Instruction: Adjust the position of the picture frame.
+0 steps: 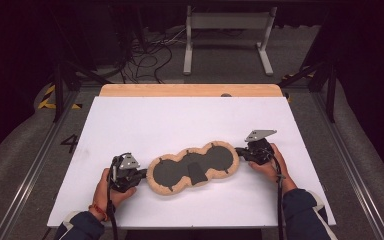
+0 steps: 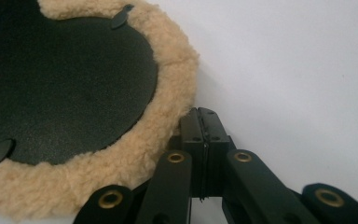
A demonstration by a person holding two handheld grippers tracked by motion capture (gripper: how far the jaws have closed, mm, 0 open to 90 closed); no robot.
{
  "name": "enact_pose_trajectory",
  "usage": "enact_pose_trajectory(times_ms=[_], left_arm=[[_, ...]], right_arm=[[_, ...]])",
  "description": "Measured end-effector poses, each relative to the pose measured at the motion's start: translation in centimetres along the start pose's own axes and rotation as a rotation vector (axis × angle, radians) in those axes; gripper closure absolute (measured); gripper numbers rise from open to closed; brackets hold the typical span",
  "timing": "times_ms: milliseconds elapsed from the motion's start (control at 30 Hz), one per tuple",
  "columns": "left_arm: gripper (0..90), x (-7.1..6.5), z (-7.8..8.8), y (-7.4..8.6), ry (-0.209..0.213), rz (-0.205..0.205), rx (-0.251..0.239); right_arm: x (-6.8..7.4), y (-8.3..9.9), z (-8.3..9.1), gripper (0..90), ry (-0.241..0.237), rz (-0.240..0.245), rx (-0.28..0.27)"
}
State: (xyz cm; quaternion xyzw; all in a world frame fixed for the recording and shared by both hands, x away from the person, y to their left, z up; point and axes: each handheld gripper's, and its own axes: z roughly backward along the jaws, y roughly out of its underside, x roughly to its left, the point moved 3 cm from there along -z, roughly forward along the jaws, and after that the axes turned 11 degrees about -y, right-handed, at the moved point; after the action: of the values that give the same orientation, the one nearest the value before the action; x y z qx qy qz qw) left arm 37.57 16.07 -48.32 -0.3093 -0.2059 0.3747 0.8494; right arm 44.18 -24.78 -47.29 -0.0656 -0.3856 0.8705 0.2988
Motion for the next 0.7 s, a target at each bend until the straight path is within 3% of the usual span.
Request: enact_pose_trajectory(times_ms=[333, 500, 700], left_arm=[[90.0, 0.0, -1.1, -1.2, 0.001, -0.044, -0.01], [90.0, -0.2, -1.6, -1.8, 0.01, -0.034, -0.017], [90.0, -0.6, -2.0, -2.3, 0.022, -0.055, -0.025]], right_arm=[[0.8, 1.6, 1.7, 90.0, 0.007, -0.006, 0.017], [1.5, 2.4, 2.6, 90.0, 0.021, 0.004, 0.037], [2.0, 3.5, 3.6, 90.0, 0.023, -0.028, 0.031]])
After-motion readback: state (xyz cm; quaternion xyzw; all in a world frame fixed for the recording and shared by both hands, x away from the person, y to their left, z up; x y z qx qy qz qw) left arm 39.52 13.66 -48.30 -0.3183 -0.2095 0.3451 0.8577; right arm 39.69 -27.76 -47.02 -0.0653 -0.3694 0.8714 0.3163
